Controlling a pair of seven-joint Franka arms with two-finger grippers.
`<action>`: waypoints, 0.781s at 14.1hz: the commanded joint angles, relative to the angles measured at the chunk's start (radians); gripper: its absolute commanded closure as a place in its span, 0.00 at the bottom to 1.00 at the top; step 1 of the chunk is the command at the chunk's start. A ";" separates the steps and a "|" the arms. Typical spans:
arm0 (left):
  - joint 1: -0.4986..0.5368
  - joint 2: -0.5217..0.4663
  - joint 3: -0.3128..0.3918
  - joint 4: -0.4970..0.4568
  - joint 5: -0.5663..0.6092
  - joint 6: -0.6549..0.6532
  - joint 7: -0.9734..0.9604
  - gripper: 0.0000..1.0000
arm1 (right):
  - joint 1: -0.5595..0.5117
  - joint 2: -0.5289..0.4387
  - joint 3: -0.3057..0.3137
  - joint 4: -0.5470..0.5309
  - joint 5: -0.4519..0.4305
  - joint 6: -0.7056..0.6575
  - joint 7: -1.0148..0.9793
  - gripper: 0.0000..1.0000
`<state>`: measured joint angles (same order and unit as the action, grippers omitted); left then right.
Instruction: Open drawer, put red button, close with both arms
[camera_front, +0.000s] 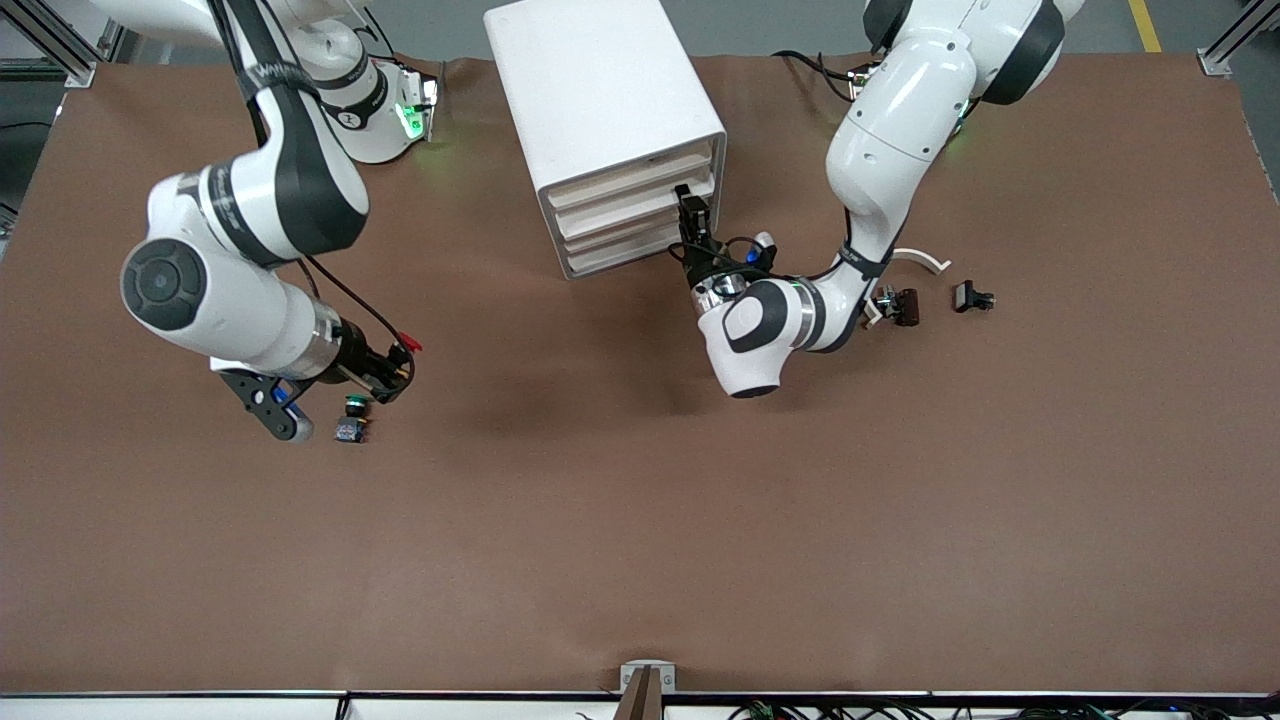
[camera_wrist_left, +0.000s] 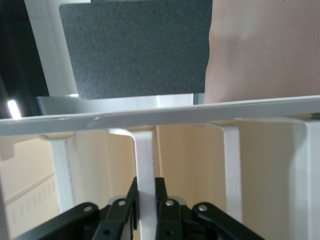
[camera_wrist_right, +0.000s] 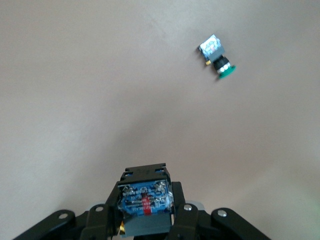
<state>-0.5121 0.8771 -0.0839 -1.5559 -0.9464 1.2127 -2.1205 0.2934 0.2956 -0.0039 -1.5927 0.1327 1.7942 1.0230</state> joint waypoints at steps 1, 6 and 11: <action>0.056 0.003 0.006 0.010 -0.063 0.007 0.008 0.94 | 0.067 -0.036 -0.008 0.086 0.013 -0.056 0.061 1.00; 0.116 0.003 0.009 0.011 -0.091 0.021 0.007 0.93 | 0.093 -0.041 -0.010 0.195 0.015 -0.139 0.126 1.00; 0.176 0.003 0.010 0.037 -0.092 0.021 0.004 0.93 | 0.225 0.003 -0.013 0.140 -0.002 -0.089 0.297 1.00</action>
<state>-0.3664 0.8808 -0.0750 -1.5414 -1.0041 1.2459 -2.1200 0.4380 0.2754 -0.0053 -1.4424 0.1339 1.6660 1.2028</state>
